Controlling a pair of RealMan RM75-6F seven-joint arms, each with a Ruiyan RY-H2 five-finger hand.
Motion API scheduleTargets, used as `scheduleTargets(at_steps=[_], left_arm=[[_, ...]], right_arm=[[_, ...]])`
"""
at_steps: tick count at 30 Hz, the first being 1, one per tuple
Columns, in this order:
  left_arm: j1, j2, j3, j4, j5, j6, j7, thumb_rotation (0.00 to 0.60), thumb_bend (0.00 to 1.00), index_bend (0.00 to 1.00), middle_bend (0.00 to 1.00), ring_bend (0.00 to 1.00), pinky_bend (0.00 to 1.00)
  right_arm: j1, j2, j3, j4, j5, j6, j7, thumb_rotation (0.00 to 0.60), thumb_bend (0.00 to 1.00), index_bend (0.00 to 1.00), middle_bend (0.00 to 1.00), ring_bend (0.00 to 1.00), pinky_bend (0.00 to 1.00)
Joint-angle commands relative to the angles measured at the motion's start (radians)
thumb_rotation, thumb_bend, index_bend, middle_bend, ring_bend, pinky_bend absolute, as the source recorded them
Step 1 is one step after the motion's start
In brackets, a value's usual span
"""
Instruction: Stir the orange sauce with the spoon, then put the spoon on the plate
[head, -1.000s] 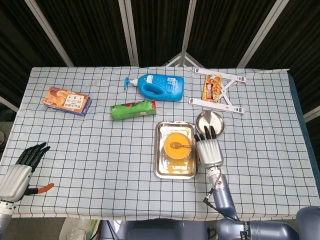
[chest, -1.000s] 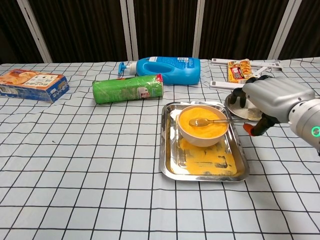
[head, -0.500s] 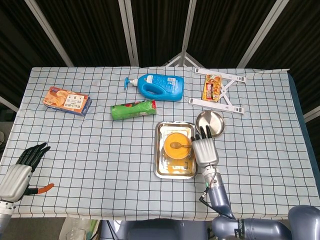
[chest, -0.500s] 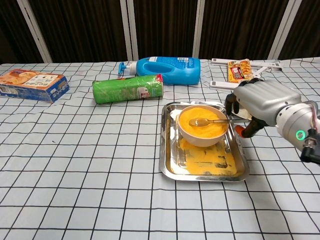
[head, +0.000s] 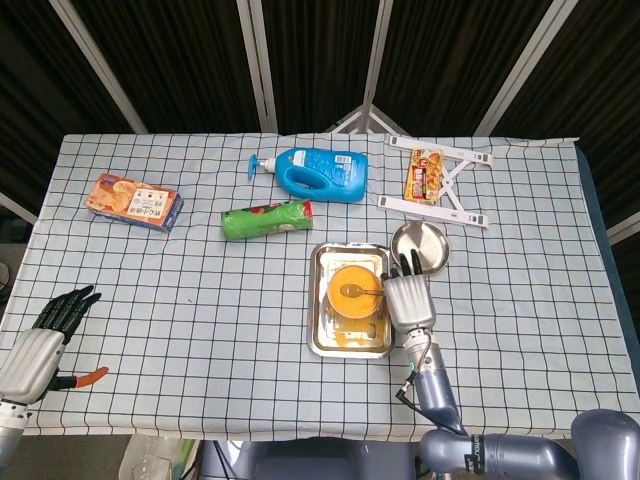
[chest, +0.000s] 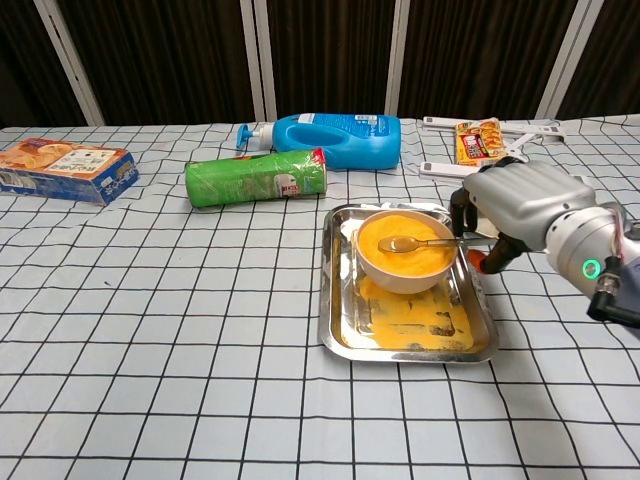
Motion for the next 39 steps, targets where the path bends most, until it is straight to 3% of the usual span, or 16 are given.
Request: scheduleTargets(at_steps=[1,29,39], left_arm=[[0.0,0.0,0.0,0.0,0.0,0.0,0.001,0.6,0.0,0.0,0.0,0.0,0.0],[-0.001,0.001,0.002,0.0,0.0,-0.002,-0.001,0.6,0.0,0.0,0.0,0.0,0.0],[-0.001,0.001,0.002,0.0,0.0,-0.002,-0.001,0.6,0.0,0.0,0.0,0.0,0.0]], right_arm=[[0.001,-0.003,0.0,0.001,0.0,0.0,0.0,0.6,0.45,0.45,0.4,0.13,0.0],[0.007,-0.015,0.016,0.025,0.012,0.003,0.003,0.6,0.48,0.48,0.42,0.15,0.0],[0.009,-0.019,0.014,0.031,0.011,0.003,0.0,0.6,0.5,0.53,0.46,0.19,0.0]])
